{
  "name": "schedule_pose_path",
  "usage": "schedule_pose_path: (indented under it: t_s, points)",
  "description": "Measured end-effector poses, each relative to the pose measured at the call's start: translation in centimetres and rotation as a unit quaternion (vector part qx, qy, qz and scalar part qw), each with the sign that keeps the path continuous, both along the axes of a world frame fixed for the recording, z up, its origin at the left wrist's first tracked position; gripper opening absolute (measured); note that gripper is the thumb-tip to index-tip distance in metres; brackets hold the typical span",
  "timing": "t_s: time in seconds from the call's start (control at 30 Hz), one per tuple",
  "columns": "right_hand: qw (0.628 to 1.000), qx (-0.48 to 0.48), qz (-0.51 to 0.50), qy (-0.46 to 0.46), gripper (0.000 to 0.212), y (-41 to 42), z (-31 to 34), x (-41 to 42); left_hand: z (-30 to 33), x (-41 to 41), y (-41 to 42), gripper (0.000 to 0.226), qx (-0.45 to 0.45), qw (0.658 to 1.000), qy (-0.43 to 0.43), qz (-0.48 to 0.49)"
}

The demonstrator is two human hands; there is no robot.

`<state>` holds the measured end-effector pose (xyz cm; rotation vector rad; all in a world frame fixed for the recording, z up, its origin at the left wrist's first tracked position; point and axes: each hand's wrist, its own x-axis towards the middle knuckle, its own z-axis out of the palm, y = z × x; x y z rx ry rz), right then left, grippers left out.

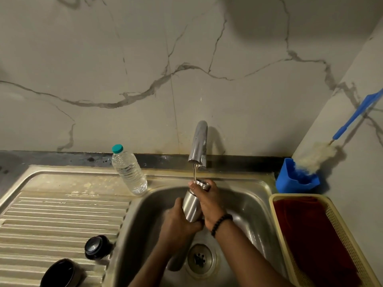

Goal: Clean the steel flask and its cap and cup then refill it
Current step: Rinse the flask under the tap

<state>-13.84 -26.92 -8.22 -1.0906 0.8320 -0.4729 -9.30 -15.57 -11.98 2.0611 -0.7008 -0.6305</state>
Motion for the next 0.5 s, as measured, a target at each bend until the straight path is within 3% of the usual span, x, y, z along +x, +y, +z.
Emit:
schedule_pose_path:
  t_s: [0.07,0.13,0.27,0.37,0.5]
  points:
    - [1.000,-0.006,-0.008,0.029,0.029,0.8,-0.1,-0.1,-0.7,-1.2,-0.4,0.060,-0.007,0.997,-0.047,0.063]
    - [0.997,-0.002,0.066,0.029,0.035,1.2,0.1,-0.8,-1.3,-1.5,-0.2,0.059,-0.032,0.994,-0.039,0.097]
    - [0.985,-0.061,0.157,0.037,0.036,1.7,0.2,-1.8,-1.3,-0.8,0.3,0.061,-0.032,0.994,-0.048,0.094]
    - [0.984,-0.103,0.142,0.028,0.034,1.5,0.8,-1.8,-0.7,-0.4,0.0,0.064,-0.052,0.992,-0.063,0.093]
    - [0.987,-0.076,0.136,-0.031,0.034,-0.3,2.1,-2.1,0.4,0.6,-0.7,0.076,-0.065,0.989,-0.096,0.096]
